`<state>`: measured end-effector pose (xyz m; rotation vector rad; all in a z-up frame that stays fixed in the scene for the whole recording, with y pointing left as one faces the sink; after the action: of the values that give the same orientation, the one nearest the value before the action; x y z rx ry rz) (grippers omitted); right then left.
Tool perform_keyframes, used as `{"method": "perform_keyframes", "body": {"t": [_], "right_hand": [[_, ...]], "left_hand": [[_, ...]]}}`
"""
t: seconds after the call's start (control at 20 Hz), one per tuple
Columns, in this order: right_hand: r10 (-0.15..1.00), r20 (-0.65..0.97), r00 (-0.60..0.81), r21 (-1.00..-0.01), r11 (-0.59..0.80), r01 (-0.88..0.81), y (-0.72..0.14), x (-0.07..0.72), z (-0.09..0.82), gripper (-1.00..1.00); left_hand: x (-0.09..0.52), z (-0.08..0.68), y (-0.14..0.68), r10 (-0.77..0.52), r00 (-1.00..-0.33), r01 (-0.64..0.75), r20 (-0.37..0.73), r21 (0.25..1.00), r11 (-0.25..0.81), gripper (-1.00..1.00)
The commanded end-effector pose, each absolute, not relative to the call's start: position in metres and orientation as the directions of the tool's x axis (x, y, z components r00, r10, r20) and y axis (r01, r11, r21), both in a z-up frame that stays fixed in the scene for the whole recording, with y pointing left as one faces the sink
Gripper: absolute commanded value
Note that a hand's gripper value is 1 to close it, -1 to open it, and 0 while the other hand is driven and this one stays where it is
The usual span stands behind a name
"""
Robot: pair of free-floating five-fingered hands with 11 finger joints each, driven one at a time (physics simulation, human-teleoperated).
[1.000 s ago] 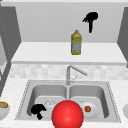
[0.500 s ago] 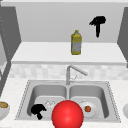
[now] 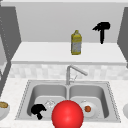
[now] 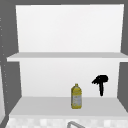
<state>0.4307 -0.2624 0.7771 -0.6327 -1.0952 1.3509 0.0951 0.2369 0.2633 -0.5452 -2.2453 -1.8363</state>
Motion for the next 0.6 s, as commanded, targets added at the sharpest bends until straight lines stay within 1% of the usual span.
{"method": "perform_keyframes", "body": {"t": [0.0, 0.55], "right_hand": [[0.958, 0.271, -0.094, -0.879, 0.207, -0.430, -0.266, 0.405, 0.768, -1.00], [0.966, 0.238, -0.102, -0.891, 0.175, -0.418, -0.269, 0.317, 0.729, -1.00]], "left_hand": [[0.095, 0.263, 0.237, 0.161, -0.914, 0.396, 0.372, 0.903, 0.165, 0.00], [0.095, 0.263, 0.237, 0.161, -0.914, 0.396, 0.372, 0.903, 0.165, 0.00]]}}
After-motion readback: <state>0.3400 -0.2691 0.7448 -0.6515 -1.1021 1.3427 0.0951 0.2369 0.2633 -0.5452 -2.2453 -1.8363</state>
